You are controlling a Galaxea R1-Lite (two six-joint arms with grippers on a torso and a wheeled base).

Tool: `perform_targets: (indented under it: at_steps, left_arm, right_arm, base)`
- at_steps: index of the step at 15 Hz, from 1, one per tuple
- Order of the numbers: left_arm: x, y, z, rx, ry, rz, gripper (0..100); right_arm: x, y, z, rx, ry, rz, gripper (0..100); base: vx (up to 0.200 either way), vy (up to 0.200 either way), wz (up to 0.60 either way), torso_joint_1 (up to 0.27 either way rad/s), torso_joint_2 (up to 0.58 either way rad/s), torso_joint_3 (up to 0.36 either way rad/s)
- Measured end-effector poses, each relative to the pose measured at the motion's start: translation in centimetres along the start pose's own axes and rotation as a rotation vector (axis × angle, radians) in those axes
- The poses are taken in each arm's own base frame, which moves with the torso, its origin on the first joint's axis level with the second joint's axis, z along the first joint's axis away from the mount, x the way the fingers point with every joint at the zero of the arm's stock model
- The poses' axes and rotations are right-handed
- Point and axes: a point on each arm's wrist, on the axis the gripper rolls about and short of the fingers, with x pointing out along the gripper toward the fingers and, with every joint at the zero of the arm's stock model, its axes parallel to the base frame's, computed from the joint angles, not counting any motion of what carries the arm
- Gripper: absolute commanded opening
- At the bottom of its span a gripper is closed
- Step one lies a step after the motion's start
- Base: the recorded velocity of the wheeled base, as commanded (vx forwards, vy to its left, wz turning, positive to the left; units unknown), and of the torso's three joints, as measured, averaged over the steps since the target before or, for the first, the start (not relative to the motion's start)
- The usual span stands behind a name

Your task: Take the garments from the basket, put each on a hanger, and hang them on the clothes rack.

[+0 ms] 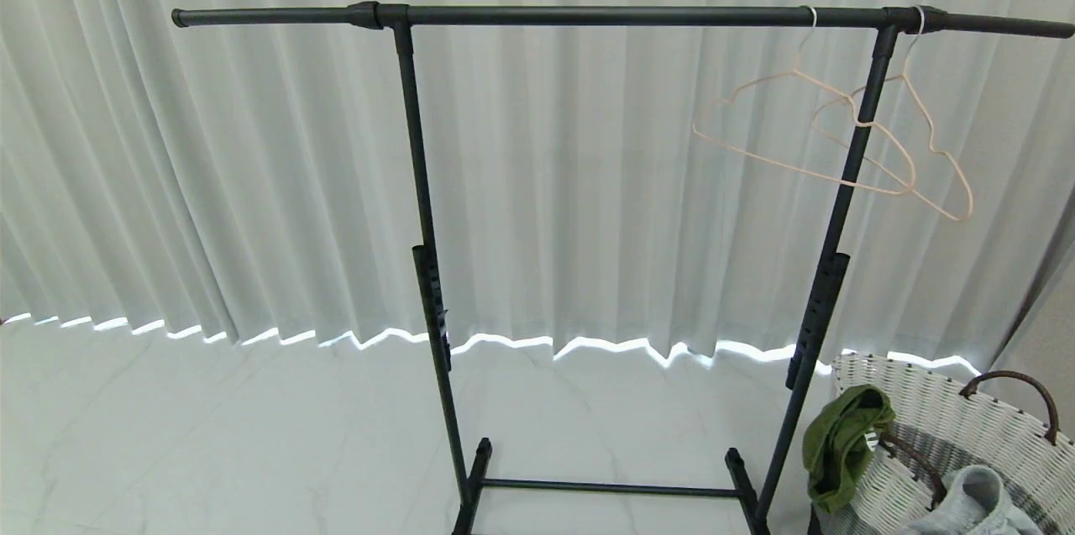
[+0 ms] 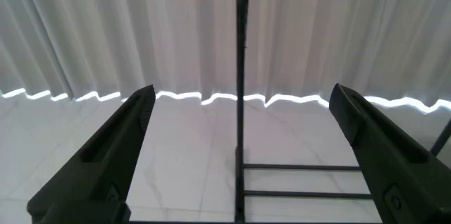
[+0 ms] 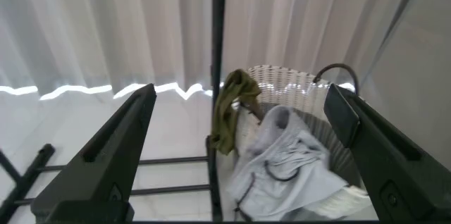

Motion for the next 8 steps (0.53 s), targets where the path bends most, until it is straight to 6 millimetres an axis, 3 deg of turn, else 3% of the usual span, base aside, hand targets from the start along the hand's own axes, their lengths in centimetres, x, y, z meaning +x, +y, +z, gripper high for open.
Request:
perform_targets:
  at_steps: [8]
  left_arm:
    - [0.00, 0.00, 0.00, 0.000, 0.000, 0.000, 100]
  right_arm:
    - [0.00, 0.00, 0.00, 0.002, 0.000, 0.000, 100]
  base:
    - [0.000, -0.200, 0.00, 0.001, 0.00, 0.002]
